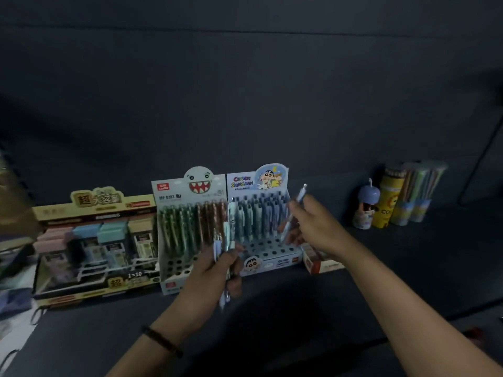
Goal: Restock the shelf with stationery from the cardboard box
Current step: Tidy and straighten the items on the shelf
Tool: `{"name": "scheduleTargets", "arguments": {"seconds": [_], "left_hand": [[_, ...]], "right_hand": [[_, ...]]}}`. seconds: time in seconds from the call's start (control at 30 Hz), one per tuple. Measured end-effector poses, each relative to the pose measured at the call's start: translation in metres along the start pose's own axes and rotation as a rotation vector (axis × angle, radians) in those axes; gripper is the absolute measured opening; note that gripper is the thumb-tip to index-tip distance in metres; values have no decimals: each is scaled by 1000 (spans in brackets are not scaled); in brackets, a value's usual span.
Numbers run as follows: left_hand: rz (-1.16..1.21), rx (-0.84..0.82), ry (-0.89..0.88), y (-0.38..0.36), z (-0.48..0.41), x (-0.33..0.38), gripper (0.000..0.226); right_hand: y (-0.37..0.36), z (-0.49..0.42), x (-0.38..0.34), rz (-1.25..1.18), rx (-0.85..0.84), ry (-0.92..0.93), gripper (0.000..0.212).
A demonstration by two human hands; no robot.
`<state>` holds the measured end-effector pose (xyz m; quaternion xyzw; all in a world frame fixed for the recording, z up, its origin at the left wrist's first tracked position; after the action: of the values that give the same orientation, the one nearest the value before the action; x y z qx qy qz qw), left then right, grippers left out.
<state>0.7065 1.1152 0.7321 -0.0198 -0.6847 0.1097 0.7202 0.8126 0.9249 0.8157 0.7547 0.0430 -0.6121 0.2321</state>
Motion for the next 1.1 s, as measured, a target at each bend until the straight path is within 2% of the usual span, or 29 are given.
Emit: {"name": "scheduleTargets", "arguments": {"seconds": [0.07, 0.13, 0.23, 0.4, 0.5, 0.63, 0.7, 0.87, 0.97, 1.03, 1.1], "left_hand": [[87, -14, -29, -1, -3, -7, 21], [124, -29, -62, -4, 1, -11, 21], [-27, -34, -140, -6, 8, -7, 20], [-30, -48, -158, -6, 9, -7, 22], [38, -38, -134, -1, 6, -8, 26], [116, -31, -135, 5, 2, -9, 31], [114, -28, -133, 6, 0, -12, 31], [159, -10, -116, 9, -2, -15, 29], [154, -21, -135, 7, -2, -12, 29], [184, -22, -142, 6, -2, -10, 28], [197, -20, -146, 6, -1, -8, 29]], "right_hand": [[-9, -3, 7, 2, -14, -18, 16], [-10, -7, 10, 129, 53, 41, 15], [-4, -13, 4, 263, 228, 128, 4], [-6, -22, 1, 347, 353, 197, 13], [-8, -24, 4, 369, 365, 216, 30], [-13, -28, 16, 462, 330, 136, 22], [-20, -29, 24, 504, 299, 93, 25], [-22, -21, 28, 493, 265, 47, 26], [-16, -5, 16, 492, 314, 36, 37], [-12, 12, -2, 397, 399, 97, 42], [-19, 26, -19, 227, 375, 143, 35]]}}
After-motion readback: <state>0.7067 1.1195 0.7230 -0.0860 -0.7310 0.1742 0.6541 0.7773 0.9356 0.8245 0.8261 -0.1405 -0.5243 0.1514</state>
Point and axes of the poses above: each hand's wrist, its own z-axis away from the middle knuckle, its own y-axis out of the back of the hand, x = y × z, the point moved 9 cm from there along -z, towards the middle knuckle, and after that the axes turned 2 degrees about y, right-handed, at the moved point
